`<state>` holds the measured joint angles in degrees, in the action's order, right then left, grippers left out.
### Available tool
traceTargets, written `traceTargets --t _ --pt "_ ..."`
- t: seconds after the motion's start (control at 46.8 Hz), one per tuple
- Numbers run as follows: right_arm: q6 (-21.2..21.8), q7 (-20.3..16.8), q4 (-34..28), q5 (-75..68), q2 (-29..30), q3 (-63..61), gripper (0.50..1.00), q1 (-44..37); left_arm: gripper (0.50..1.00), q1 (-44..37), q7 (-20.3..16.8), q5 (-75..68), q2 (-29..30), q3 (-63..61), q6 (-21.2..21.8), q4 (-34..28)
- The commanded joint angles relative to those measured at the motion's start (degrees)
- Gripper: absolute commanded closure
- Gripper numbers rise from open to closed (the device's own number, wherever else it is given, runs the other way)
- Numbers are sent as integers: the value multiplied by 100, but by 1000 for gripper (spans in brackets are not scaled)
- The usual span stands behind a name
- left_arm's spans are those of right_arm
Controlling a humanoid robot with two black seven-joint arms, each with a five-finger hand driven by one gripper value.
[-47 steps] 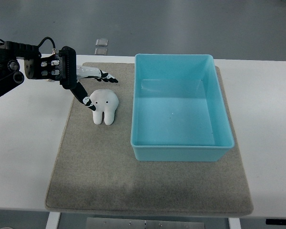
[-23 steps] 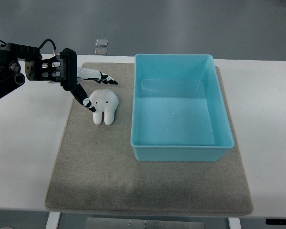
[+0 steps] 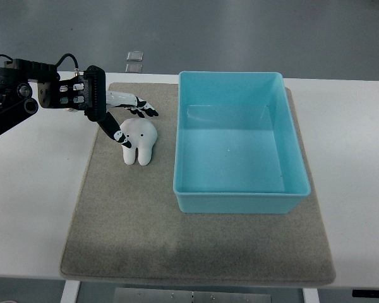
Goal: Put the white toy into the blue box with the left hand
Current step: 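Close the left hand fingers to grasp the white plush toy, then lift the toy with the left hand and carry it over the blue box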
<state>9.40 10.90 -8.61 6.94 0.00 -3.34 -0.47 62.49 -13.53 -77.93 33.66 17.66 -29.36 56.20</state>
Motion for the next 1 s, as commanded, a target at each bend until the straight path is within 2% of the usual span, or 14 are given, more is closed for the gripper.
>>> traceTargets --t 0.0,0.085,0.15,0.192,0.214,0.684,0.812,0.983 --pt "0 0 0 0 0 0 564 -6 735 0 9 -3 0 -17 1 -4" --pt "0 0 0 0 0 0 564 3 818 0 9 -3 0 -61 1 -4" --pt "0 0 0 0 0 0 564 -6 908 0 9 -3 0 -70 1 -4" --pt "0 0 0 0 0 0 564 3 985 0 17 -3 0 -70 18 -4" --pt "0 0 0 0 0 0 564 3 1000 0 17 -3 0 -70 18 -4" --pt "0 0 0 0 0 0 564 3 1000 123 26 93 -17 35 229 -57" --pt "0 0 0 0 0 0 564 -6 1000 281 26 129 0 62 440 -48" --pt "0 0 0 0 0 0 564 -6 1000 430 26 129 -26 369 932 22"
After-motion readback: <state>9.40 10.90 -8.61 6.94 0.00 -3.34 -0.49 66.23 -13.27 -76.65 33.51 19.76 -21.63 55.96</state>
